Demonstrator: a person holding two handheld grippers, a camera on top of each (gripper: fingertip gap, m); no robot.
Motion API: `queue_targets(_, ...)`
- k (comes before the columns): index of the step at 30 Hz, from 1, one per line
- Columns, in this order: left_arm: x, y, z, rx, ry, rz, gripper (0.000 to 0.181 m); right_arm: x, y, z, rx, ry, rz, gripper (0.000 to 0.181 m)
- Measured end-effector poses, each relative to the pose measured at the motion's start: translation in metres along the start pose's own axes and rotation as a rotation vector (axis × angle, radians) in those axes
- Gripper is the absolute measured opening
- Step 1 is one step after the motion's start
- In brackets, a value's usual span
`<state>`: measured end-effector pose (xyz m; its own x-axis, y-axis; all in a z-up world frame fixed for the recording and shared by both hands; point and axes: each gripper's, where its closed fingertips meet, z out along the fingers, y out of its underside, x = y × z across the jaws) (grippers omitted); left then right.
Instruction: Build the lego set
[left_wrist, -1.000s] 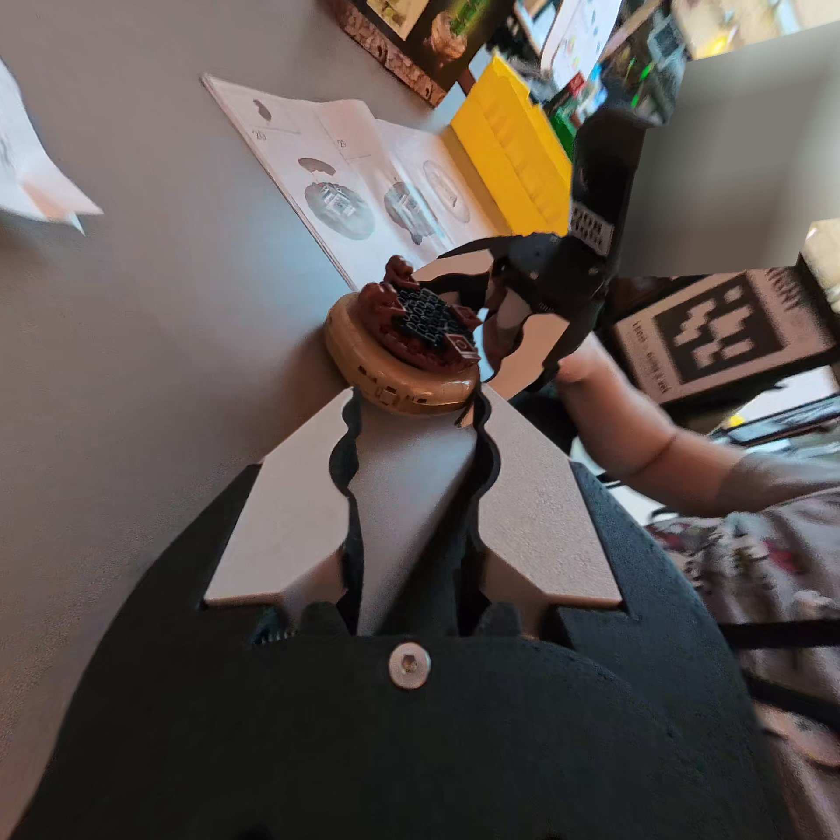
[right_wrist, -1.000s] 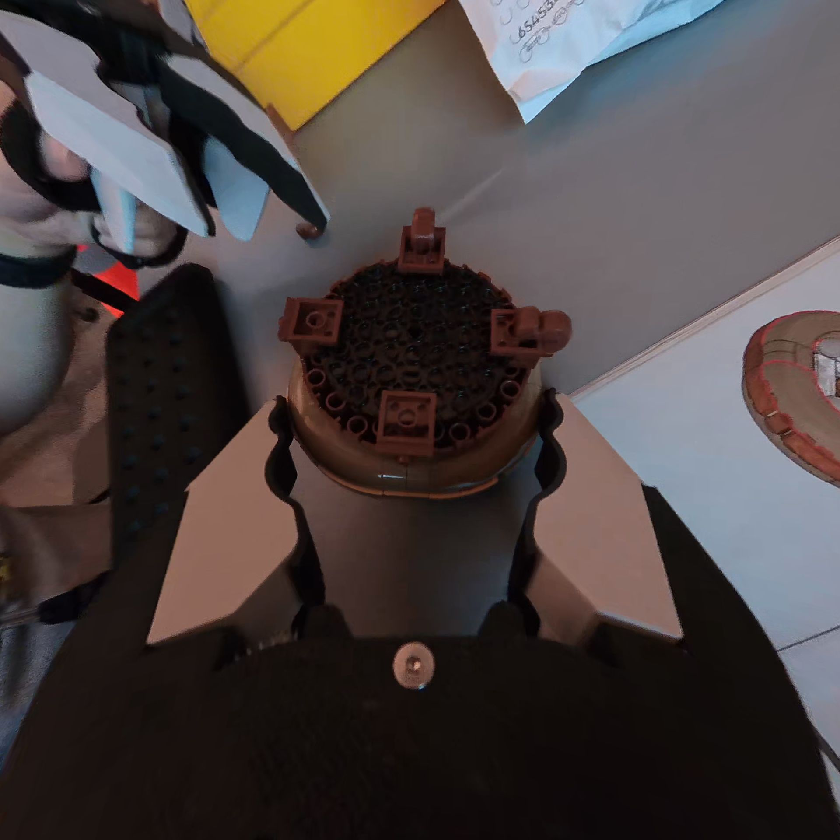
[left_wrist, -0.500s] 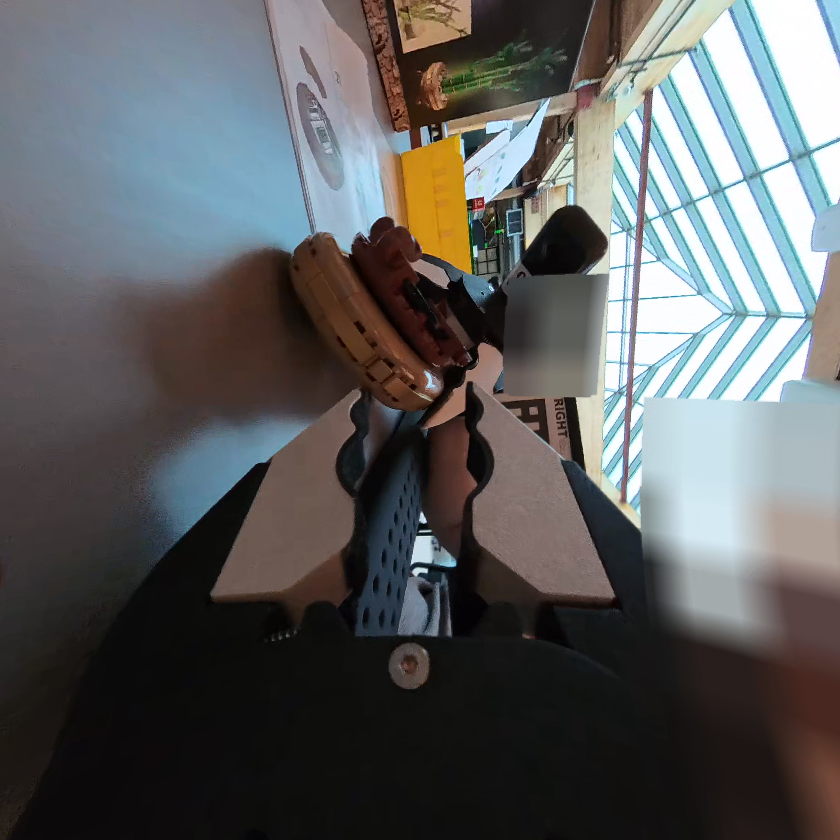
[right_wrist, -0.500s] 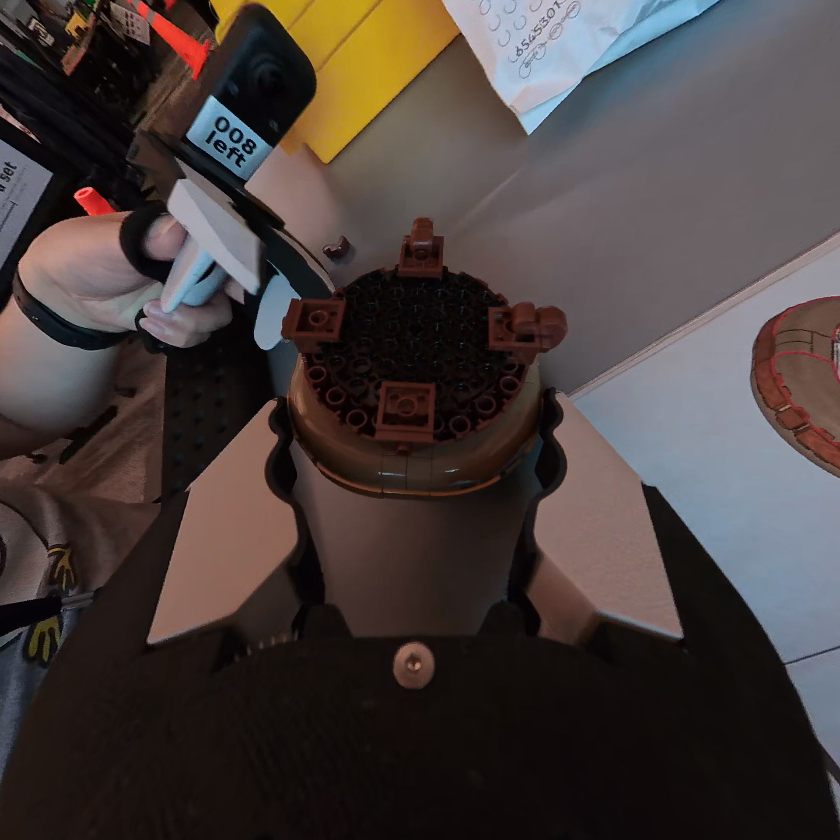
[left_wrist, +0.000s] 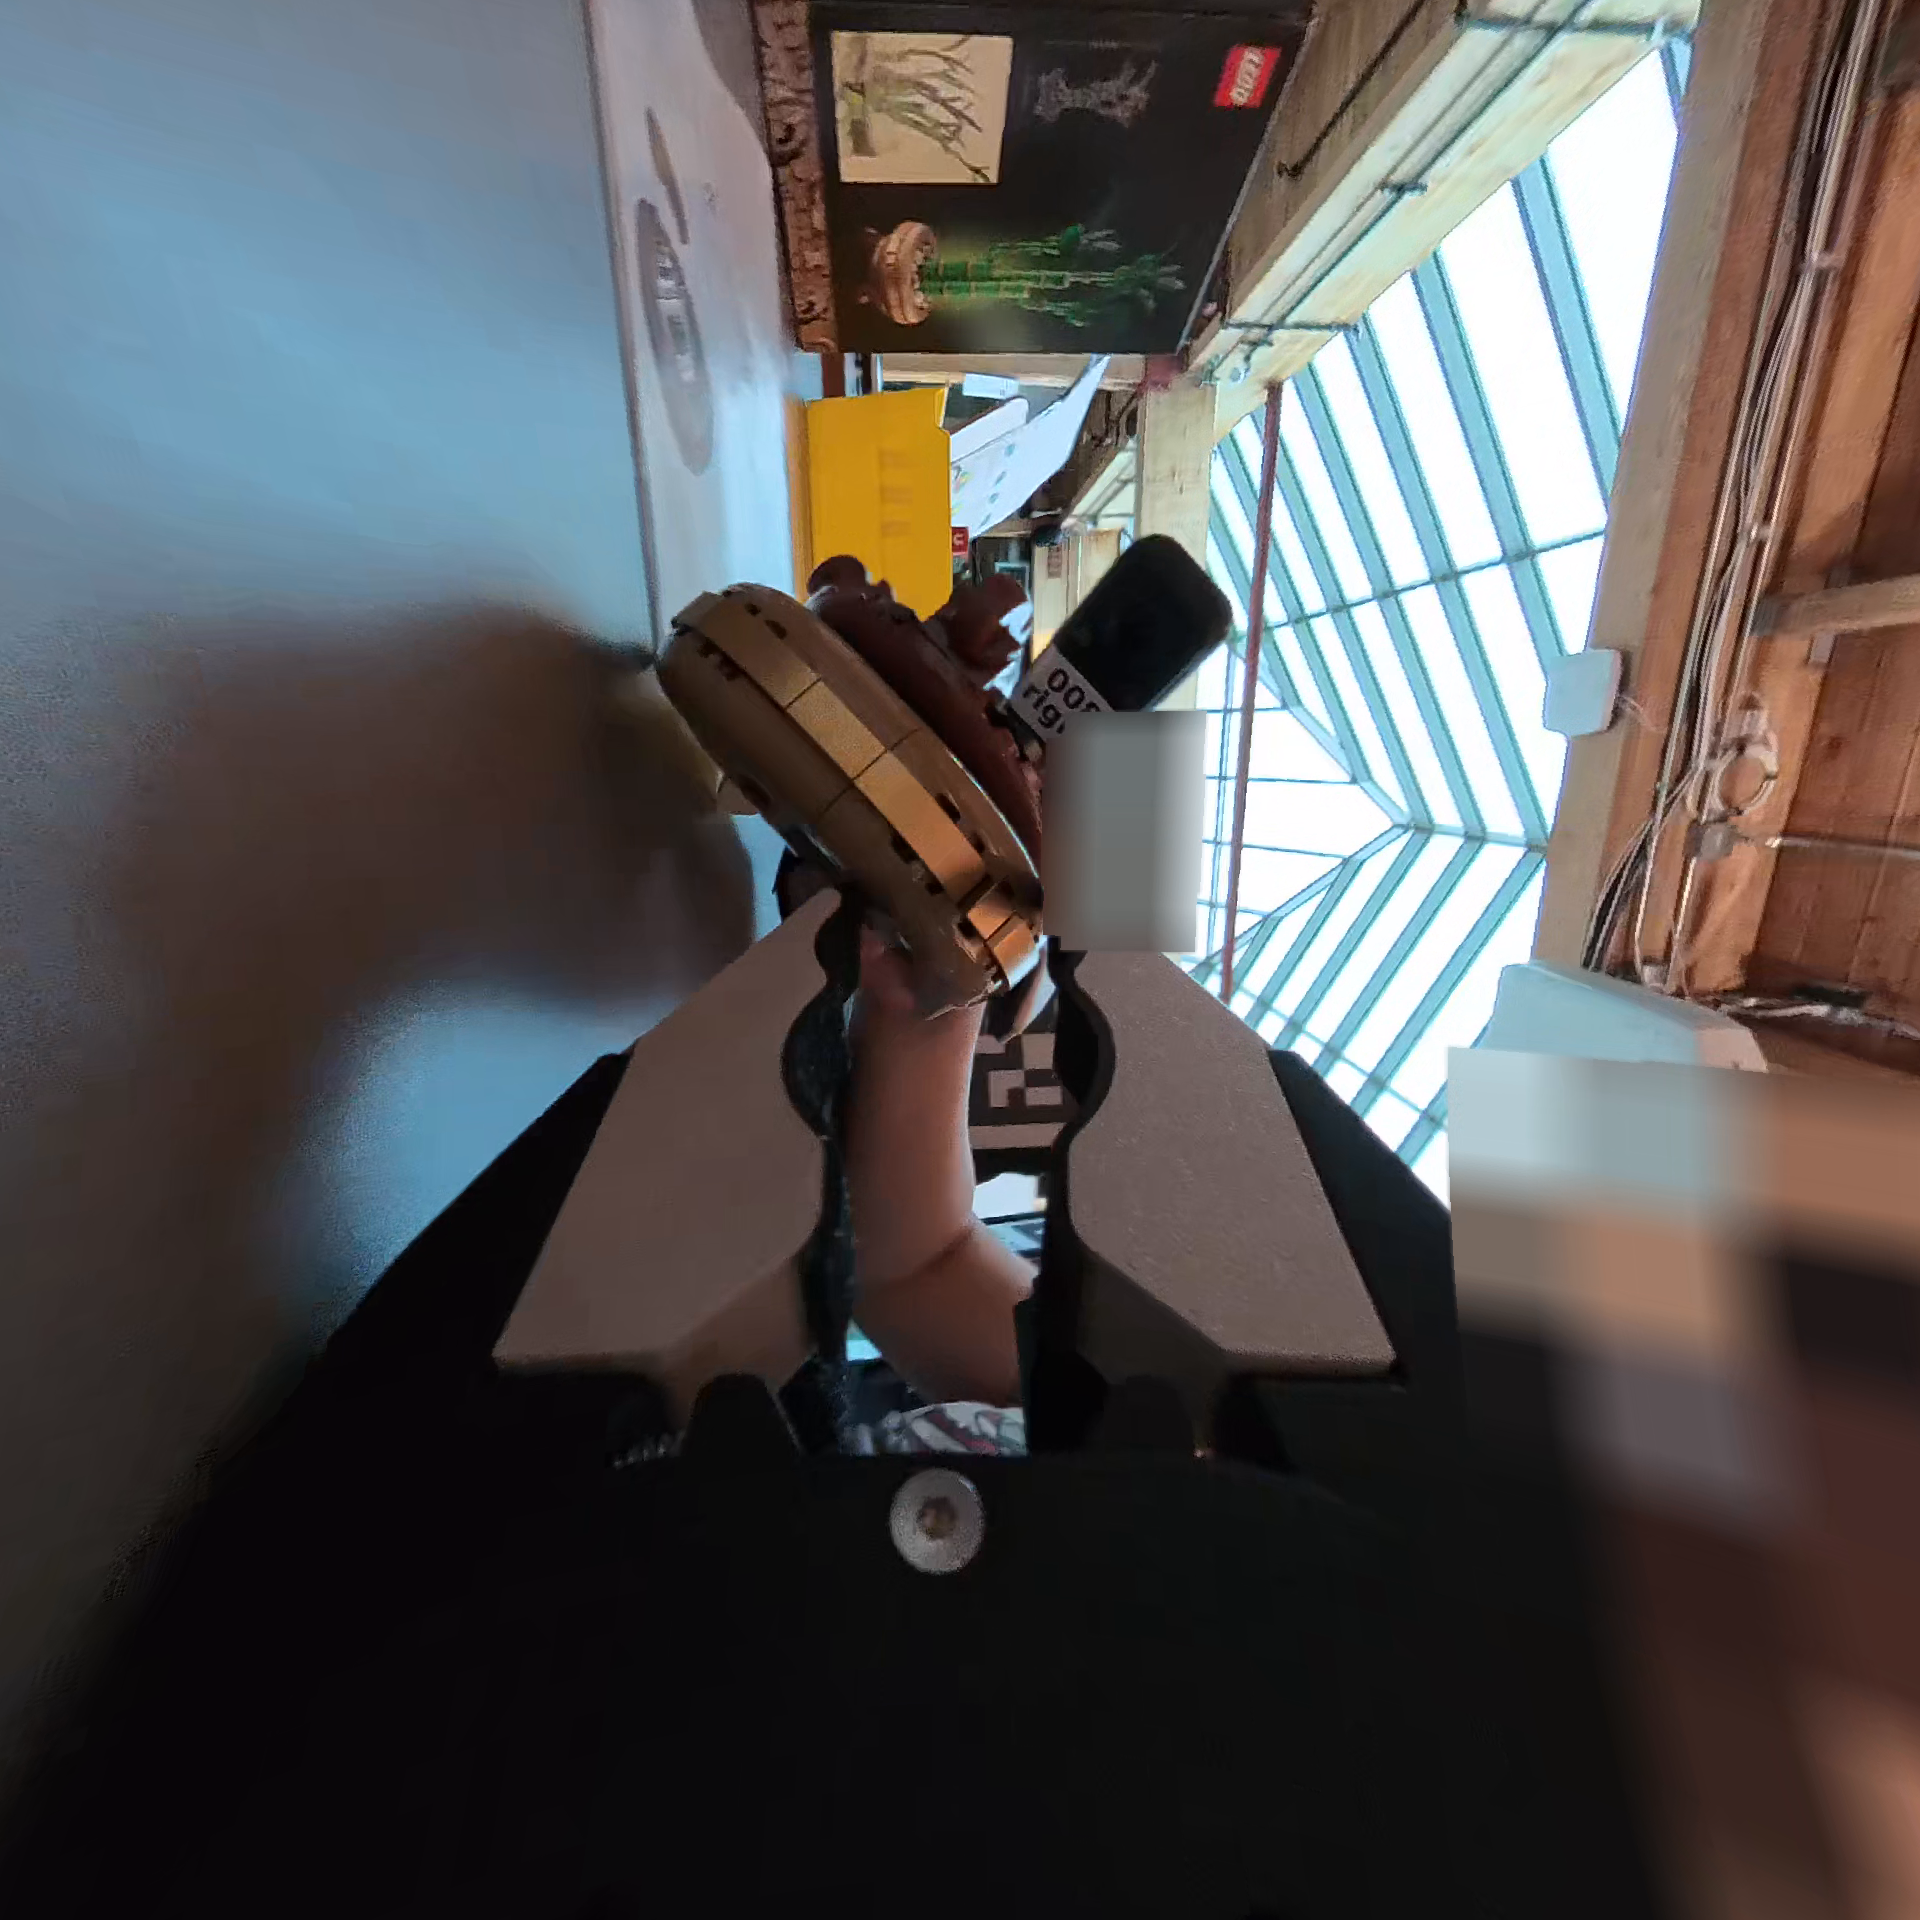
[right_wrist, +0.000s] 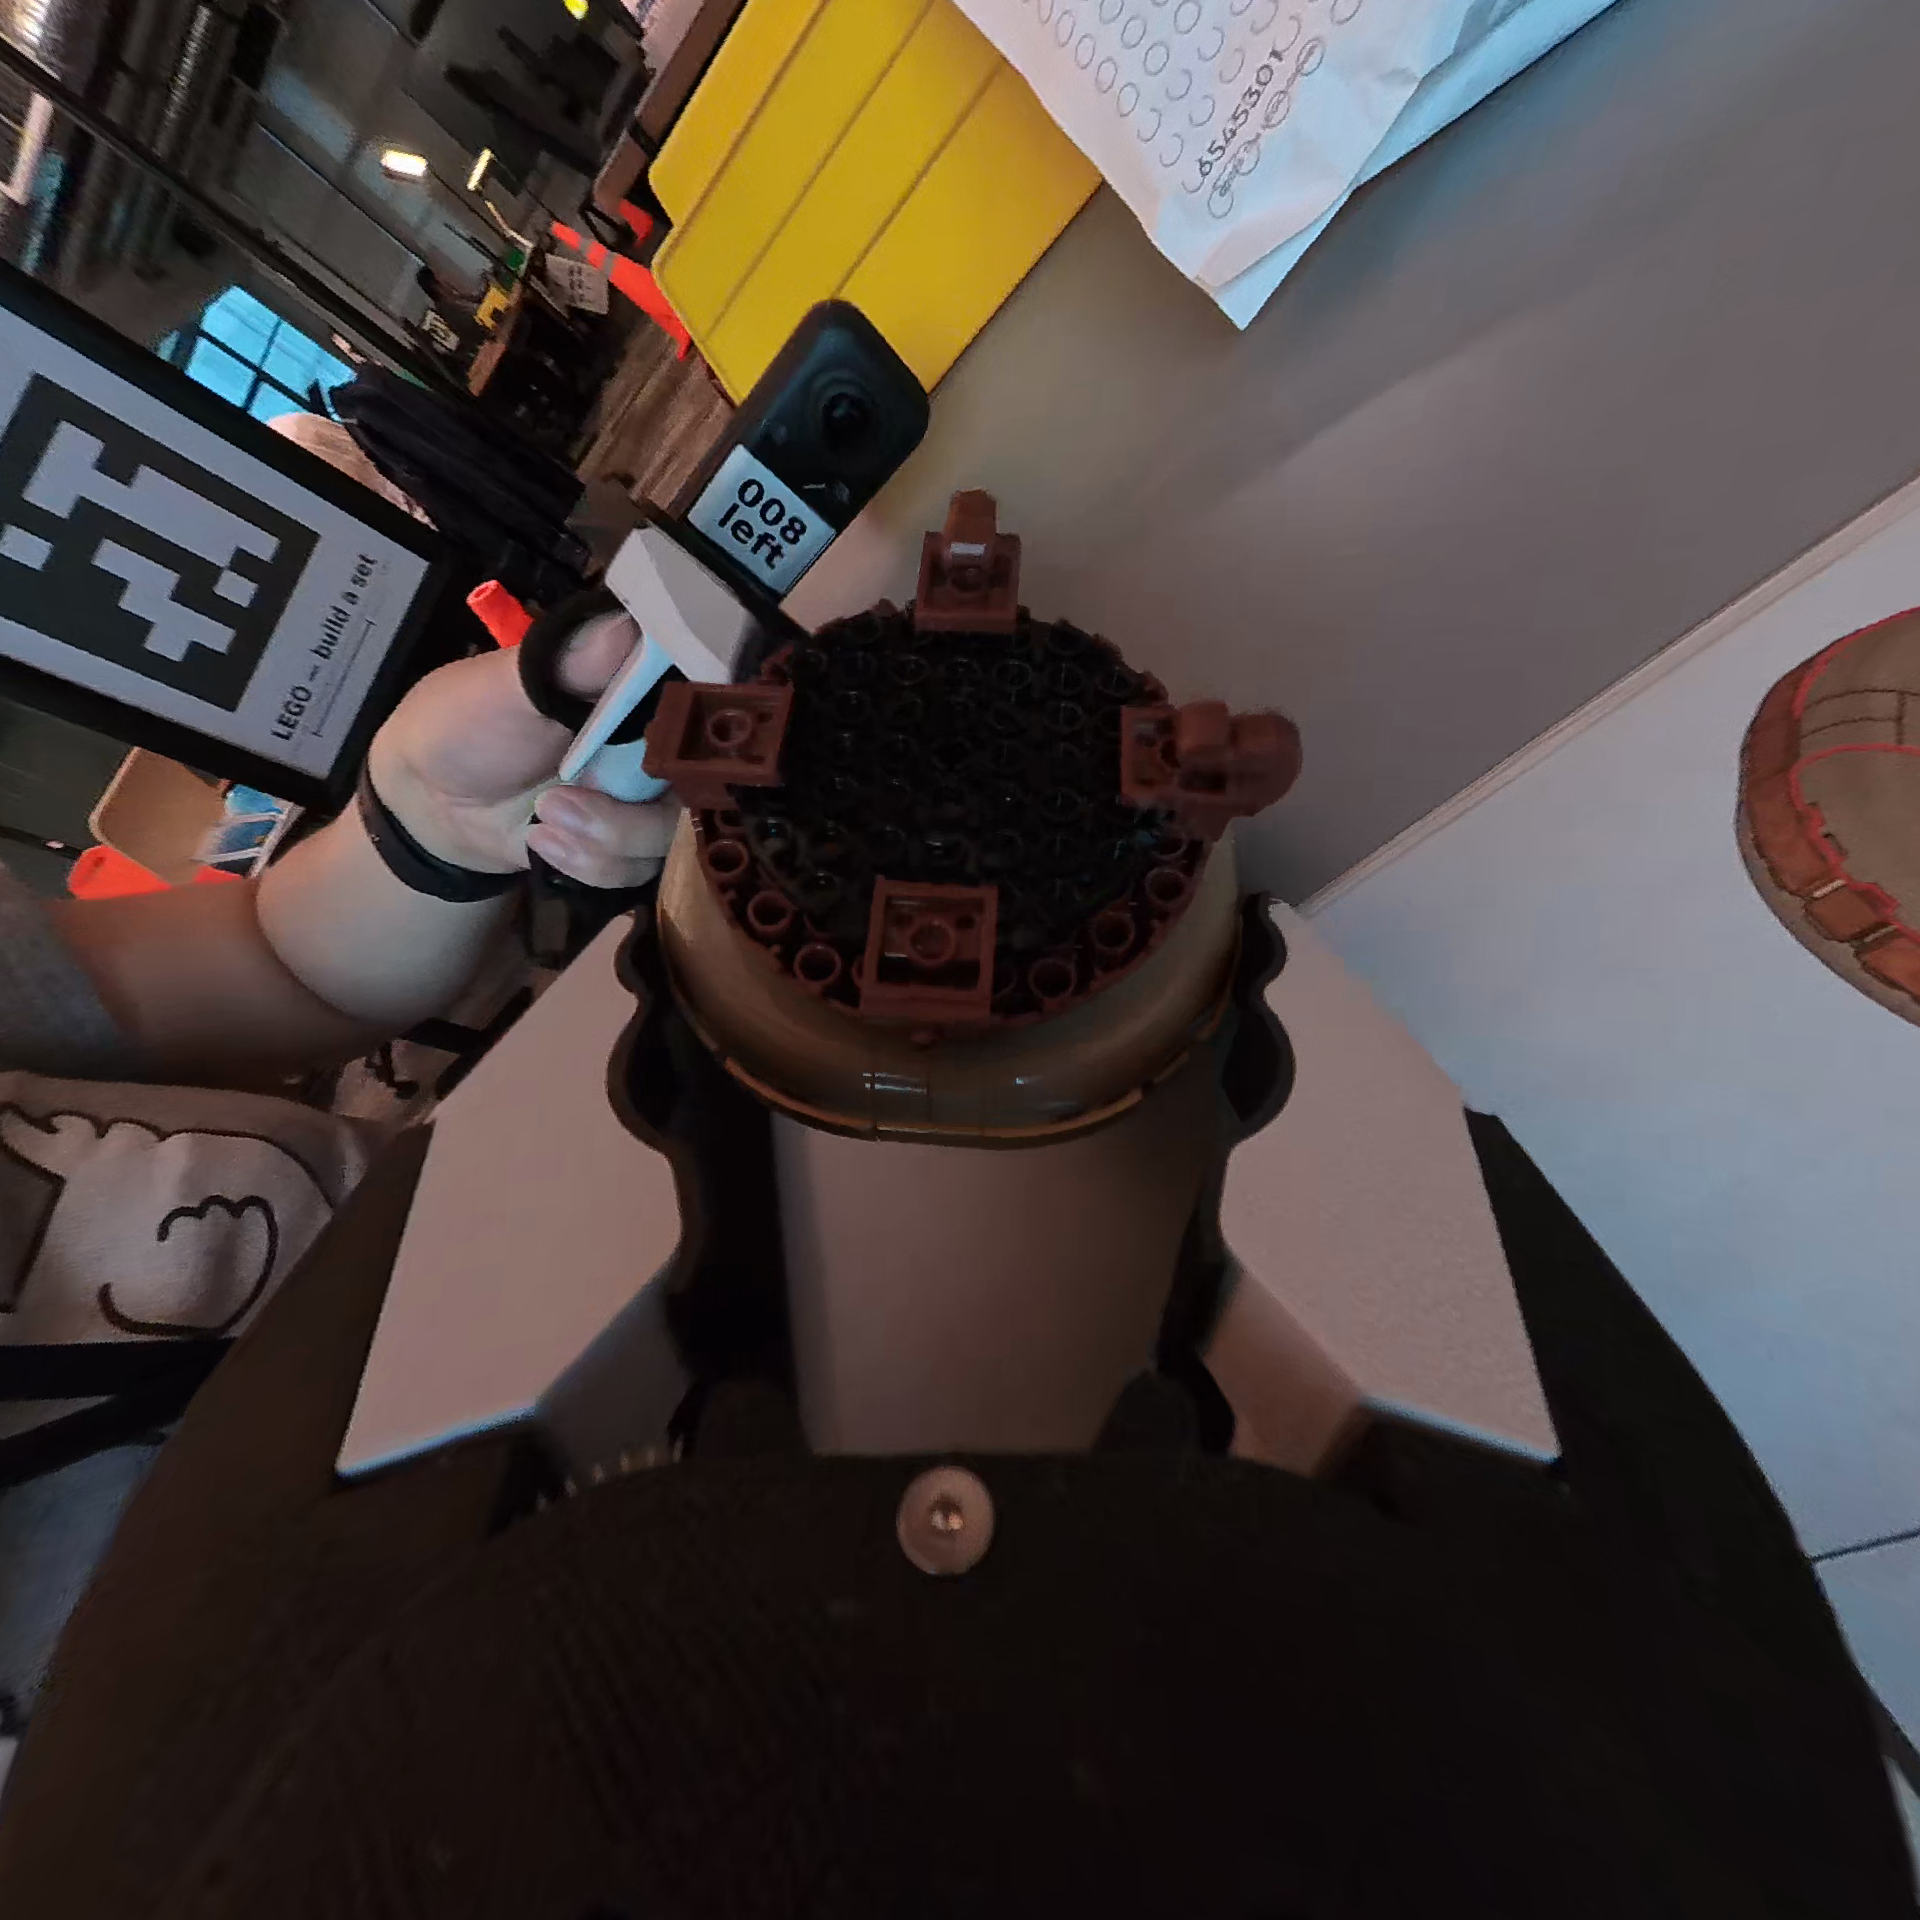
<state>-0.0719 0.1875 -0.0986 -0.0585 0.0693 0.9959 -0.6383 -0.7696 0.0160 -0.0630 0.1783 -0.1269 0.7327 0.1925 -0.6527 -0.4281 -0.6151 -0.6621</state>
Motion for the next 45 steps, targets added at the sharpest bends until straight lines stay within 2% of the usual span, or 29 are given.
queue_targets(4,0.014,0.004,0.001,0.002,0.033,0.090,0.034,-0.010,-0.006,-0.003,0.034,-0.039,-0.006,0.108)
queue_targets(9,0.034,0.013,0.008,0.000,0.141,0.087,0.042,-0.031,-0.019,-0.009,0.091,-0.117,-0.030,0.108)
queue_targets(13,0.053,0.024,0.015,-0.032,0.200,0.126,0.060,-0.056,-0.025,-0.010,0.117,-0.208,-0.054,0.108)
queue_targets(18,0.087,0.029,0.015,-0.030,0.298,0.229,0.101,-0.065,-0.039,-0.018,0.140,-0.198,-0.090,0.108)
queue_targets(21,0.114,0.029,0.014,-0.019,0.354,0.218,0.122,-0.074,-0.050,-0.024,0.146,-0.185,-0.148,0.108)
queue_targets(27,0.175,0.042,0.025,-0.053,0.384,0.186,0.126,-0.120,-0.080,-0.050,0.125,-0.185,-0.344,0.108)
queue_targets(31,0.210,0.064,0.037,-0.124,0.393,0.136,0.133,-0.155,-0.089,-0.063,0.075,-0.210,-0.436,0.108)
queue_targets(35,0.243,0.077,0.040,-0.153,0.423,0.102,0.142,-0.181,-0.099,-0.080,0.090,-0.254,-0.463,0.107)
queue_targets(40,0.270,0.089,0.043,-0.143,0.423,0.094,0.149,-0.203,-0.105,-0.093,0.114,-0.284,-0.500,0.108)
queue_targets(45,0.281,0.096,0.043,-0.151,0.443,0.097,0.150,-0.214,-0.107,-0.099,0.128,-0.286,-0.538,0.107)
